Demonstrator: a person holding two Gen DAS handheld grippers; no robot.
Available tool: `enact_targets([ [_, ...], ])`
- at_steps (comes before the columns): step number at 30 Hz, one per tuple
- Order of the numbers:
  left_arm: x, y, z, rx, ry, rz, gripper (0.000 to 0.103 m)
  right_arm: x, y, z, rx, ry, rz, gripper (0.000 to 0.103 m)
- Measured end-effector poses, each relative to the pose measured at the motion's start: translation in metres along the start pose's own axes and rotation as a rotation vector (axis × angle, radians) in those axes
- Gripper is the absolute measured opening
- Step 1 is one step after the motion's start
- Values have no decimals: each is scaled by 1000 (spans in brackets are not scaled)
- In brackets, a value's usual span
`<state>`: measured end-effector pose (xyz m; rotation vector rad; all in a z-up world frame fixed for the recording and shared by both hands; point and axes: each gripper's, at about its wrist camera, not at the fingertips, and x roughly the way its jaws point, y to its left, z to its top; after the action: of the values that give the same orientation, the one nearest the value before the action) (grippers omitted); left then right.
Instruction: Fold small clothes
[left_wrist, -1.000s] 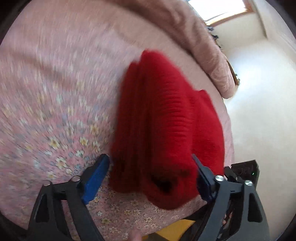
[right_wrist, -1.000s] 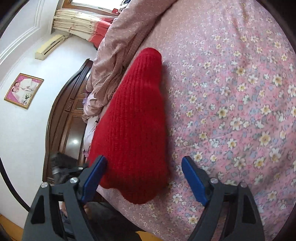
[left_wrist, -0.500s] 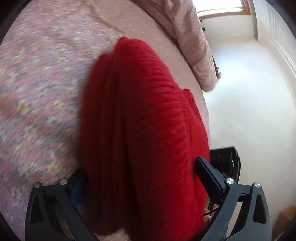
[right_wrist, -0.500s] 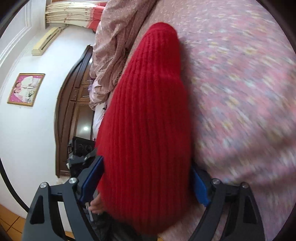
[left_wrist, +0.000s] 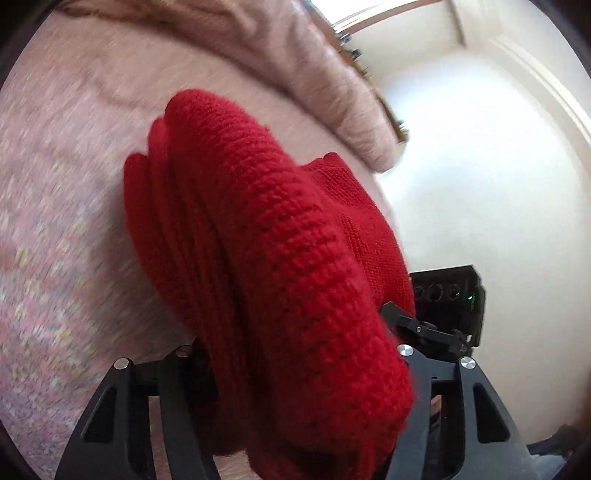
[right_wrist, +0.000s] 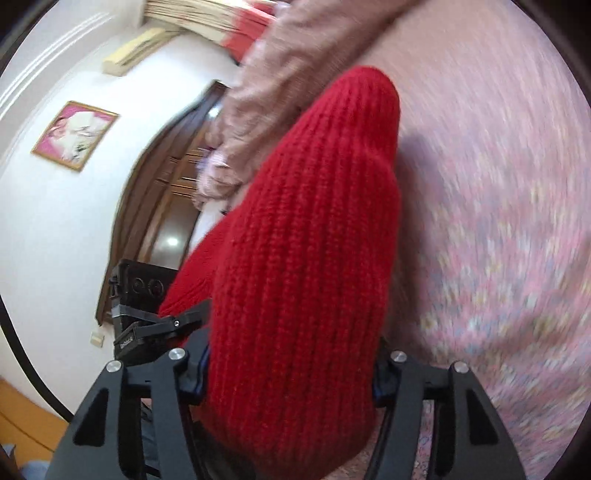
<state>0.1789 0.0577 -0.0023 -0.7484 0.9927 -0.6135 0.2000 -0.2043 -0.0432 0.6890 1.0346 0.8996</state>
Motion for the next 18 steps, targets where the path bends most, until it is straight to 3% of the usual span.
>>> enact_targets([
  [9,50,-75,68,142,-113,1,53,-65,16,91,-141,-94,-26,63],
  [14,95,-91,106,201,-161,46,53,-87,-16,152,-144,-134,-17,63],
  [18,139,-77,133,223,-172,70,53,-81,-48,188,-148,-156,-27,63],
])
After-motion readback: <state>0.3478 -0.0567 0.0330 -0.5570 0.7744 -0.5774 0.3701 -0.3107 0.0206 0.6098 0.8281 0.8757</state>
